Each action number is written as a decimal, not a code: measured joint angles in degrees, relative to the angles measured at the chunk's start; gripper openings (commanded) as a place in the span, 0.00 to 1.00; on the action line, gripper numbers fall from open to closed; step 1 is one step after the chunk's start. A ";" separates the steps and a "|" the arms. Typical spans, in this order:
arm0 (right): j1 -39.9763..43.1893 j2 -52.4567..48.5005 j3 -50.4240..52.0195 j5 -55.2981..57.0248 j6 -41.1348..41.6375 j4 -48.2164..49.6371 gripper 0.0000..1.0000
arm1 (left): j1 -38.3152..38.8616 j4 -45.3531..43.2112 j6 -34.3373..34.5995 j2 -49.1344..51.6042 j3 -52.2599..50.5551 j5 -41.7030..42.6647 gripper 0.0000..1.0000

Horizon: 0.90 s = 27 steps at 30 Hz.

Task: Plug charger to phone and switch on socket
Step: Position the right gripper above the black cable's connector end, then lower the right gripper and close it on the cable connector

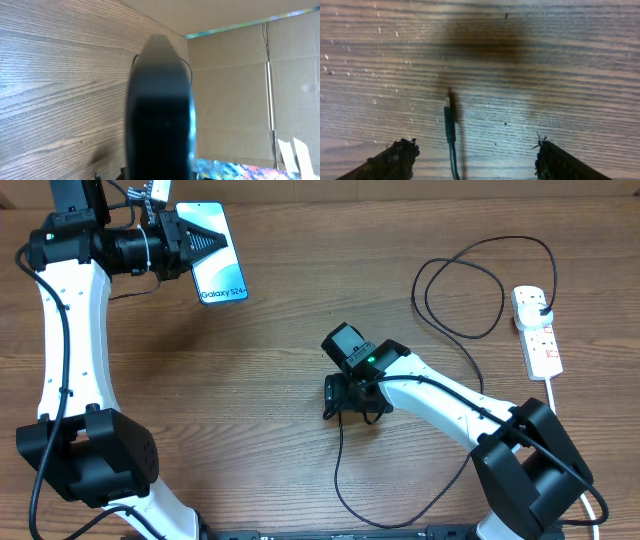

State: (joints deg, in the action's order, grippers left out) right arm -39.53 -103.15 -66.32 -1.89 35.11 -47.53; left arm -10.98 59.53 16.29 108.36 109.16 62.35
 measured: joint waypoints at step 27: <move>-5.25 -3.69 -0.07 1.09 0.52 2.95 0.63 | 0.00 0.50 -0.22 0.00 0.00 0.00 0.04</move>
State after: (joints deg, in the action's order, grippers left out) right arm -44.77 -106.85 -66.39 -0.80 35.64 -44.58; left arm -10.98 60.03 16.08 108.36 109.16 62.35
